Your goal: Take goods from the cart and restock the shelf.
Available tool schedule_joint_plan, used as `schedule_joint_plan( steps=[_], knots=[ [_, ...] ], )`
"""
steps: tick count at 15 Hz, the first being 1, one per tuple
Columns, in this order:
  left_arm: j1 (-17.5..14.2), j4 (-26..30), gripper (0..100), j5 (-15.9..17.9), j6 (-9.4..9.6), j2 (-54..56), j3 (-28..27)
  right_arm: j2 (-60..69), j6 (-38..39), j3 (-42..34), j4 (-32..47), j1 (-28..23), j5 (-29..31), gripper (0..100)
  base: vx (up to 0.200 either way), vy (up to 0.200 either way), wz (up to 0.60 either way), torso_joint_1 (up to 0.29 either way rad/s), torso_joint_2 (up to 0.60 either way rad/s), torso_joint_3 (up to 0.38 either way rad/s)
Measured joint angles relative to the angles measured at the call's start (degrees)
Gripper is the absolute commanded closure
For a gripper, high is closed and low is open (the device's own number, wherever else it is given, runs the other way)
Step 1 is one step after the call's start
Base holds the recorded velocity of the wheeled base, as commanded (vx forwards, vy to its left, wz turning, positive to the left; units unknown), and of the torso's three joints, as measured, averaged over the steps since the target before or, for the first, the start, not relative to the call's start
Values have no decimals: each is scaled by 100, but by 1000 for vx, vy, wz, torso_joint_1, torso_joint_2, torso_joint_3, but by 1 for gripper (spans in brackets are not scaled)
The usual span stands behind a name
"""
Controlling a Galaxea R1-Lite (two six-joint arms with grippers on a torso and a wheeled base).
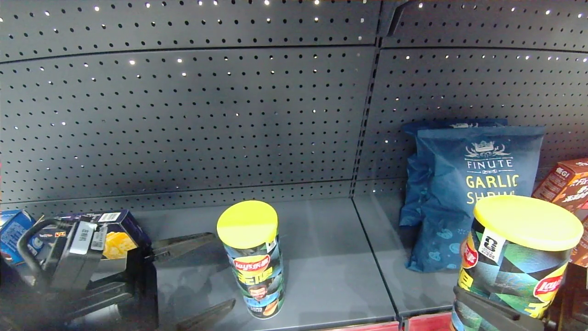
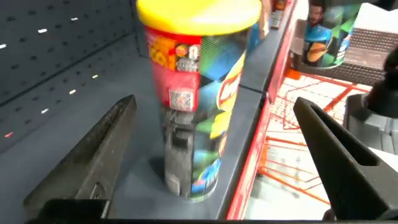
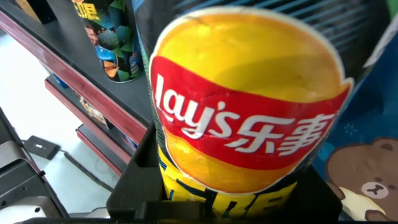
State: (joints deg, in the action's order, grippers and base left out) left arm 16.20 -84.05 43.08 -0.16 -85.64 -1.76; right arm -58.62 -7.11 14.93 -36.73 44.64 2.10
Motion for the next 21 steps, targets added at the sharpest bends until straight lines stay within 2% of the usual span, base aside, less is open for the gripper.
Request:
schedule_joint_plan(
  steps=[5,9,11,15,18,21],
  knots=[
    [-397,126,0,-9,-24,717,151,138,0,-118,11,-10,0,100,0,0,0,0,0,0],
    [-673,1165,0,-285,-24,1662,160,286,-6,-204,26,-10,9,100,0,0,0,0,0,0],
    [-717,2048,0,-501,-66,2415,162,383,-6,-260,28,-10,11,100,0,0,0,0,0,0],
    [-747,3977,0,-928,-295,4220,88,444,-39,-217,28,-2,4,100,0,0,0,0,0,0],
    [-752,5493,0,-1382,-418,5483,-168,449,-59,-110,28,-2,6,100,0,0,0,0,0,0],
    [-756,6671,0,-1769,-466,6580,-397,458,-110,-38,20,0,13,100,0,0,0,0,0,0]
  ],
)
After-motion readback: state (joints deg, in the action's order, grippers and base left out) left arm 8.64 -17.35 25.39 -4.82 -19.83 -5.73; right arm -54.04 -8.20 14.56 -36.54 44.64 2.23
